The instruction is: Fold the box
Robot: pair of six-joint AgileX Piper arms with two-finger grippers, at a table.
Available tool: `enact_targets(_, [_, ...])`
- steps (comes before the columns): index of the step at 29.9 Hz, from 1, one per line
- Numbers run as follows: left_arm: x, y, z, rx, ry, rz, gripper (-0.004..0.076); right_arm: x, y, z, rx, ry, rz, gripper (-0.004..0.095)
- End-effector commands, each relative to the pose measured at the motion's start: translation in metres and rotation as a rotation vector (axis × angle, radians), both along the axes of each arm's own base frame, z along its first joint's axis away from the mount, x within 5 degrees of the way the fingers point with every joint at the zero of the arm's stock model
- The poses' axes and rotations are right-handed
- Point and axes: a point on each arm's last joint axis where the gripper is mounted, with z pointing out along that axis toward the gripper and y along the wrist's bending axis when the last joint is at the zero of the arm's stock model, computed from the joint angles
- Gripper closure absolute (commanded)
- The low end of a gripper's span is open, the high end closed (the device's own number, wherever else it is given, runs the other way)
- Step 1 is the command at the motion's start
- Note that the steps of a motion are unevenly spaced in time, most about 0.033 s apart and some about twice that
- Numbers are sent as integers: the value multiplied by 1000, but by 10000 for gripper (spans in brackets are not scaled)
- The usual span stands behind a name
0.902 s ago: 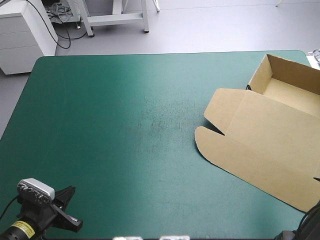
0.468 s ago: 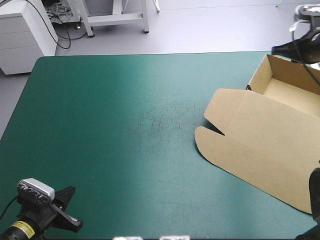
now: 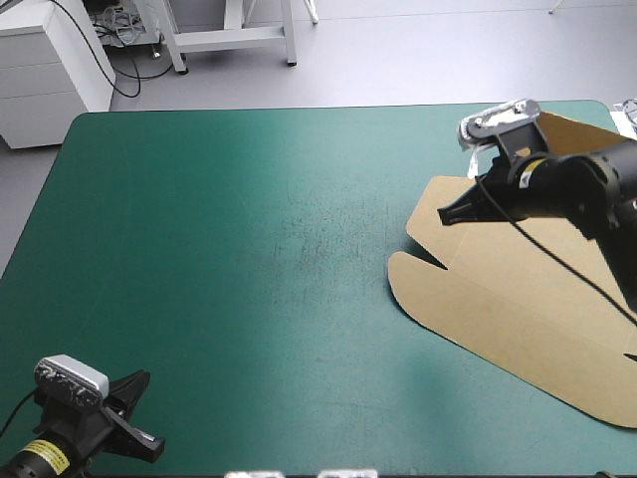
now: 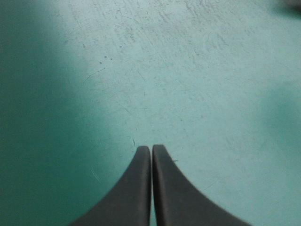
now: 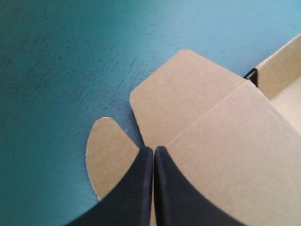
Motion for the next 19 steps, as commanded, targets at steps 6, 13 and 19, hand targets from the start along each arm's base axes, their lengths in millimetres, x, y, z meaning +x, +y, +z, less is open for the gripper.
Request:
enact_targets(6, [3, -1, 12, -39, -74, 4, 732, -62, 0, -35, 119, -187, 83, 924])
enact_targets(13, [3, -1, 12, -39, -74, 4, 732, -100, -15, -97, 134, -200, 76, 924])
enact_targets(19, [4, -2, 11, -46, -80, 4, 732, -120, -23, -142, 152, -207, 69, 924])
